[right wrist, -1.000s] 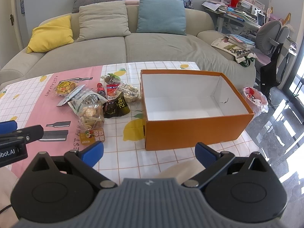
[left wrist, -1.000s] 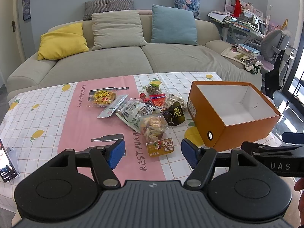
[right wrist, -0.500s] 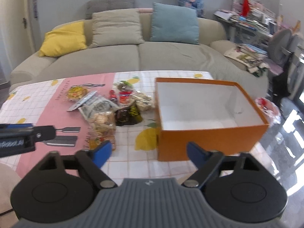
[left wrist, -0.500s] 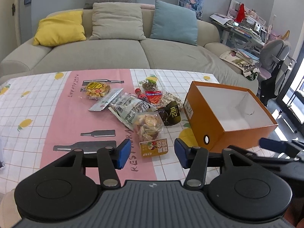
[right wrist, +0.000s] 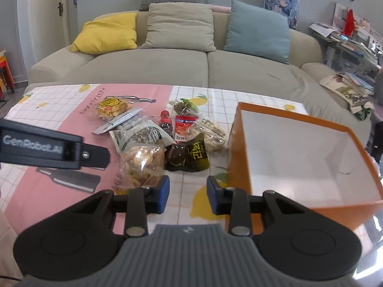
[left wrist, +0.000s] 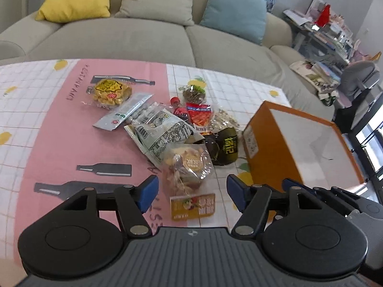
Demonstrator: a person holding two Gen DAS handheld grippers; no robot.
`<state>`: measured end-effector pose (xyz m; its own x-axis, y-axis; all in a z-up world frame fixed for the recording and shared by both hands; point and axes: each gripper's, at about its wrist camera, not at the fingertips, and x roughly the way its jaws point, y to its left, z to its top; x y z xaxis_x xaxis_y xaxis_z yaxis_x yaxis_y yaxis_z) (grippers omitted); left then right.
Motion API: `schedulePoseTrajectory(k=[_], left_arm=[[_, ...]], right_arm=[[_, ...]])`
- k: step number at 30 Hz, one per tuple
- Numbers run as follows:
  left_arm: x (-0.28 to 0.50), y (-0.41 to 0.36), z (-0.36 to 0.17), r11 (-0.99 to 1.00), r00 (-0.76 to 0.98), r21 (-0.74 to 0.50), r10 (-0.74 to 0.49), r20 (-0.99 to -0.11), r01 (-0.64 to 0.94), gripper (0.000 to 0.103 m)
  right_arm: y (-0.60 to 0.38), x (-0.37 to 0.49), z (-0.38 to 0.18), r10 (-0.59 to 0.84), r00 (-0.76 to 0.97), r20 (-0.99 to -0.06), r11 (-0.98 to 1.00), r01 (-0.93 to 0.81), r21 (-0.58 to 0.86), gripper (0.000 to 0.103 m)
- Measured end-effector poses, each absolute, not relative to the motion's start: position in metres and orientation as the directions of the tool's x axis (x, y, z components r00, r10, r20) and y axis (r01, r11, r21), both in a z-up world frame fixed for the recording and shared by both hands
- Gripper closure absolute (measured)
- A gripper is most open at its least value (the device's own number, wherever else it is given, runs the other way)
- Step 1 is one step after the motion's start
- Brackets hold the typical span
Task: Organize snacks
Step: 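Grasp the clear dried-fruit bag with the left tool while the right tool reaches the white snack bag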
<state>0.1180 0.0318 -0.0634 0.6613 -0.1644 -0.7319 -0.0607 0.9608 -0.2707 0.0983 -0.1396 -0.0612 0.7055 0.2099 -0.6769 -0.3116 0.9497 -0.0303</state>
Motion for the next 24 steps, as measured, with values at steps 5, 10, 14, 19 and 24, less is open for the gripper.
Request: schedulePoseTrajectory(k=[5,10,14,19,24], left_arm=[[0.148,0.034,-0.087,0.957,0.6,-0.278,-0.174,-0.781,-0.084,0.026],[0.169,0.03,-0.113,0.96,0.531,-0.257,-0.163,-0.832,-0.108,0.022],[0.182,0.026,-0.127,0.961,0.503,-0.253,-0.162,-0.849,-0.116,0.02],[0.194,0.021,-0.133,0.961,0.498,-0.25,-0.159,-0.853,-0.122,0.016],[0.196,0.02,-0.14,0.968,0.491,-0.229,-0.15,-0.858,-0.105,0.015]], right_arm=[[-0.128,0.133,-0.084,0.233,0.684,-0.691,0.935,-0.352,-0.033,0.085],[-0.119,0.159,-0.108,0.228,0.656,-0.719,0.924,-0.378,-0.051,0.087],[-0.114,0.169,-0.123,0.231,0.641,-0.732,0.918,-0.393,-0.054,0.087],[-0.109,0.173,-0.135,0.265,0.616,-0.742,0.906,-0.422,-0.026,0.089],[-0.105,0.176,-0.14,0.293,0.591,-0.752,0.899,-0.438,0.006,0.09]])
